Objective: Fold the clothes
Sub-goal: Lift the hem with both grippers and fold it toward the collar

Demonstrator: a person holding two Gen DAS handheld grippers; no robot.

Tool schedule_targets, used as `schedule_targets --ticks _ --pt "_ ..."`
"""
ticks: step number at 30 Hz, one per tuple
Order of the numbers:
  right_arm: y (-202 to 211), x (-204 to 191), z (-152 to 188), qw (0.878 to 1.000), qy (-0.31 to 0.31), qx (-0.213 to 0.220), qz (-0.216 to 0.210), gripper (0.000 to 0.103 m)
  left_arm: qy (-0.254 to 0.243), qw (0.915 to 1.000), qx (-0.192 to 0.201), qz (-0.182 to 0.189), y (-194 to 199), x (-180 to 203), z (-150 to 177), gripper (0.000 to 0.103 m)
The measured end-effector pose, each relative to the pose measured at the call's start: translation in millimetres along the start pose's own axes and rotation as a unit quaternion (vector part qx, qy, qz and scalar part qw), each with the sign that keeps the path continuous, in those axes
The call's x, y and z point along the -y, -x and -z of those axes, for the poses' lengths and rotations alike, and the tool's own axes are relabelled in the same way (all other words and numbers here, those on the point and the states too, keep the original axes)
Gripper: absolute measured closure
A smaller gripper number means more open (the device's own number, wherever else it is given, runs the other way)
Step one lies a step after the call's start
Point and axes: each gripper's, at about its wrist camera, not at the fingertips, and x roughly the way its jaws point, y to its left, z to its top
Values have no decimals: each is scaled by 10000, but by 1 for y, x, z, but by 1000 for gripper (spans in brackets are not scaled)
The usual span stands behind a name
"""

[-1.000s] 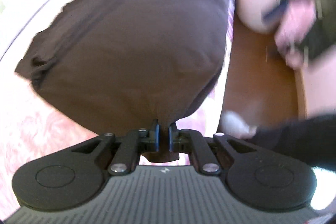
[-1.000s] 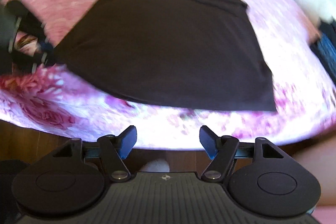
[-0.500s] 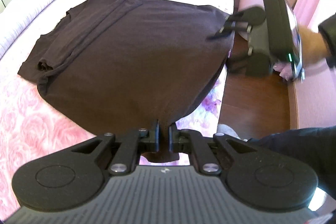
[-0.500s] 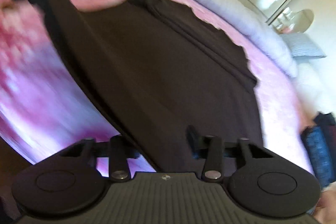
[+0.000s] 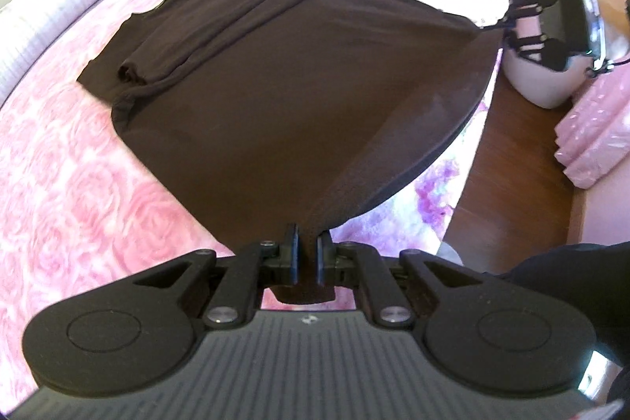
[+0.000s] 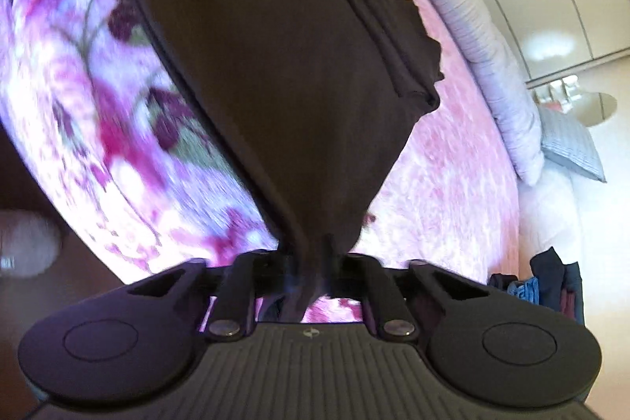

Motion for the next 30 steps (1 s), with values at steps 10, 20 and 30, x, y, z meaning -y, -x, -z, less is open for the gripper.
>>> schedule_targets --ticks 10,20,30 --pt "65 39 0 9978 275 320 -505 103 -370 9989 -295 -41 38 18 8 99" --pt "144 48 22 9915 293 89 -1266 103 22 9964 -694 477 88 53 23 99" --pt "104 166 -52 9911 707 635 -927 103 1096 9938 104 -129 75 -73 -67 99"
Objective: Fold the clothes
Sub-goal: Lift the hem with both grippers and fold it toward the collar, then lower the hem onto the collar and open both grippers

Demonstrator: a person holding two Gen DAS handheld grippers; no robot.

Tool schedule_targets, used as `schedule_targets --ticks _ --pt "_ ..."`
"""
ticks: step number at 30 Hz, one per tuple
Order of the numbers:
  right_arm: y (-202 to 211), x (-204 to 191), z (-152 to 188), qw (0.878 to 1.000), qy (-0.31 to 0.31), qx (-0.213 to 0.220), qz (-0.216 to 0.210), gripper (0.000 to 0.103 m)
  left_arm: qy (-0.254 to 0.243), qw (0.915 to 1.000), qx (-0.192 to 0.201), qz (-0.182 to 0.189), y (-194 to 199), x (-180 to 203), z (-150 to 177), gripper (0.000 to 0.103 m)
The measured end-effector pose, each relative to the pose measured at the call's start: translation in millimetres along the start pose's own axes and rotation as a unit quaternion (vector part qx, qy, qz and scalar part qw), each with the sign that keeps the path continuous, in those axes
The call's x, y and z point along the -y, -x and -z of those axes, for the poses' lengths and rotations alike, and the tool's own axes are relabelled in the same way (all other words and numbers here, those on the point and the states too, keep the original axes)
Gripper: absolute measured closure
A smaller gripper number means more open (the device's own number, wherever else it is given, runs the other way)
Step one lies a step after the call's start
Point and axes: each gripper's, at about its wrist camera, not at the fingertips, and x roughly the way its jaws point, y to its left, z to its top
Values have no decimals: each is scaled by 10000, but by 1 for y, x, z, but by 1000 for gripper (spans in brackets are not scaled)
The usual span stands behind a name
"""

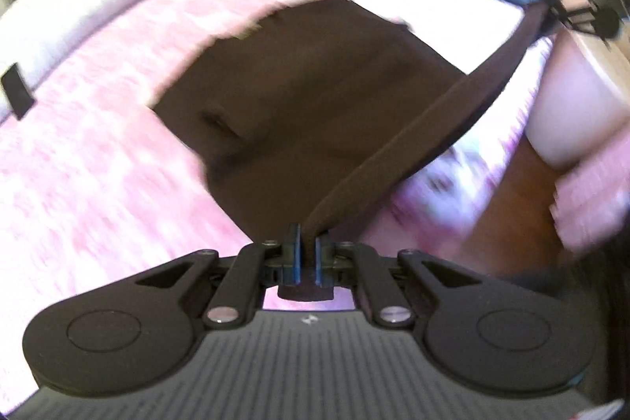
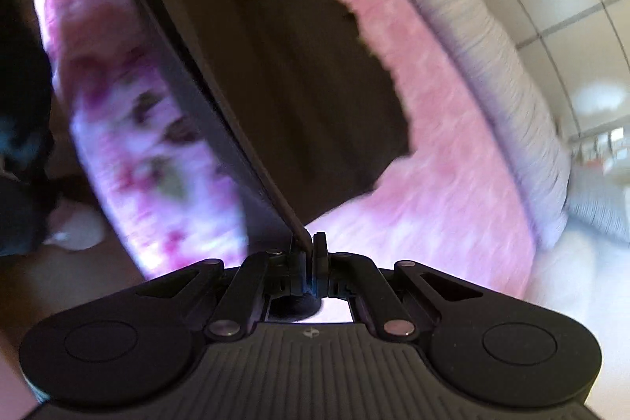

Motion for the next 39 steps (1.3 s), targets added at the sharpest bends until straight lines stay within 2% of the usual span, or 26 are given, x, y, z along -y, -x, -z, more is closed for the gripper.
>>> schedule_targets --ticks 4,6,12,15,19,23,30,32,34,36,38,39 --pt "-64 67 -37 9997 215 50 62 103 411 9990 169 -33 -45 -70 -64 99" --pt "-104 95 -54 9996 265 -90 -37 103 575 9982 196 -15 -75 -102 -93 99" --pt "-208 159 -101 9982 122 -426 -401 103 647 9976 -216 142 -171 -177 -145 99" --pt "-249 174 -113 9960 183 -594 -636 103 722 9964 -402 166 -206 -196 -154 99" --pt "-286 192 -116 9934 59 -681 -924 103 858 9951 -478 109 -223 -203 -155 99" --pt "-317 216 -115 9907 -143 -619 -1206 103 1104 9920 -604 25 -243 -215 -161 98" --pt "-371 232 -118 9849 -165 -506 -1647 103 1501 9851 -812 -198 -277 -230 -170 98" --pt "-383 235 -119 9835 -230 -486 -1727 103 1772 9800 -860 -301 -286 -236 -169 91" --pt "-393 240 -118 9829 -386 -490 -1731 91 2340 9680 -720 -544 -285 -246 -165 65" --pt "-399 251 -116 9821 -754 -485 -1658 67 3011 9487 -492 -828 -280 -258 -159 61" --pt "-401 266 -112 9769 -1335 -483 -1600 59 3559 9287 -243 -1014 -270 -269 -152 61" --pt "-399 271 -108 9731 -1600 -450 -1594 58 3682 9237 -157 -1053 -265 -271 -149 61"
